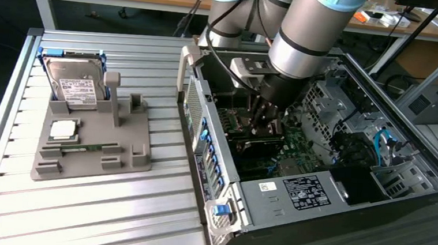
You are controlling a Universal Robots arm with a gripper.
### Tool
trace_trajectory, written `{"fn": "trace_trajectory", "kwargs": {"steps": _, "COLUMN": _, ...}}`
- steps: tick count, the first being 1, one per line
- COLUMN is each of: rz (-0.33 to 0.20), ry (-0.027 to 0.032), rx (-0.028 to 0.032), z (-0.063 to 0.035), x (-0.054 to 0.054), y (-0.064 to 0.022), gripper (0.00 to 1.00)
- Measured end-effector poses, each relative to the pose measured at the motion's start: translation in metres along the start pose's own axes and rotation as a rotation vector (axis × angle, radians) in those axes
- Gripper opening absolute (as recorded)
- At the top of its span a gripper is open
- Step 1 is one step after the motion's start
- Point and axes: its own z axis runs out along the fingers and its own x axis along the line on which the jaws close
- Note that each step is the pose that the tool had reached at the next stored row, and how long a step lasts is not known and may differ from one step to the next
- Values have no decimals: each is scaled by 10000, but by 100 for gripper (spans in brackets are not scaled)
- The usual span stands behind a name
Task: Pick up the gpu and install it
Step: 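Press down on the gpu until it lock into place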
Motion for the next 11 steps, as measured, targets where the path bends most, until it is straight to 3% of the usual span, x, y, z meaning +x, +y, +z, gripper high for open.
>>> {"fn": "trace_trajectory", "kwargs": {"steps": 11, "rz": 0, "ry": 0, "rx": 0, "z": 76, "x": 2, "y": 131, "gripper": 11}}
